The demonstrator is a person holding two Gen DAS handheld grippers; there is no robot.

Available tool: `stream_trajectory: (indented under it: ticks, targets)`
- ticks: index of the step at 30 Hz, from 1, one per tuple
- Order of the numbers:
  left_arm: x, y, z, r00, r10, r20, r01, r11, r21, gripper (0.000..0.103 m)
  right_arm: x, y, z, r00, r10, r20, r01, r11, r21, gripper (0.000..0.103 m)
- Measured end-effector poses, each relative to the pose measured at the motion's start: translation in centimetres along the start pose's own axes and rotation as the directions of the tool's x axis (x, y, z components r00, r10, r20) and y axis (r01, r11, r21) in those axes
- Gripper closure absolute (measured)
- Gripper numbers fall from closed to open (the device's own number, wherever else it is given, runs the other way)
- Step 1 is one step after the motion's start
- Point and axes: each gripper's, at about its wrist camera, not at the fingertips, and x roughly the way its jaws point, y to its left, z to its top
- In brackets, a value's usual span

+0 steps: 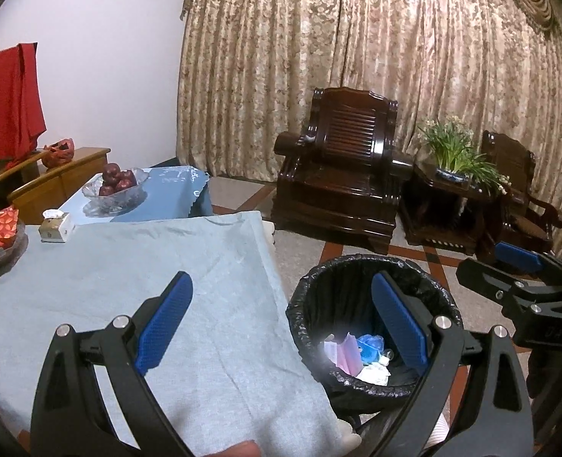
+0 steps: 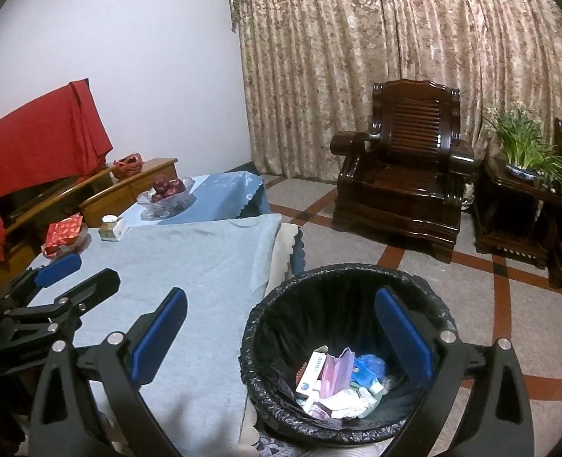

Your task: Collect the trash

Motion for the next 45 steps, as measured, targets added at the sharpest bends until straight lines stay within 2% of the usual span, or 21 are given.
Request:
stream_trajectory:
  ticks: [45]
  targets:
    - [-0.24, 0.57, 0.14, 1.0, 0.006, 0.005, -0.006, 1.0, -0.003, 0.011, 0.1, -0.03, 0.02, 1.0, -0.002, 0.0, 0.002, 1.0, -0.006, 0.006]
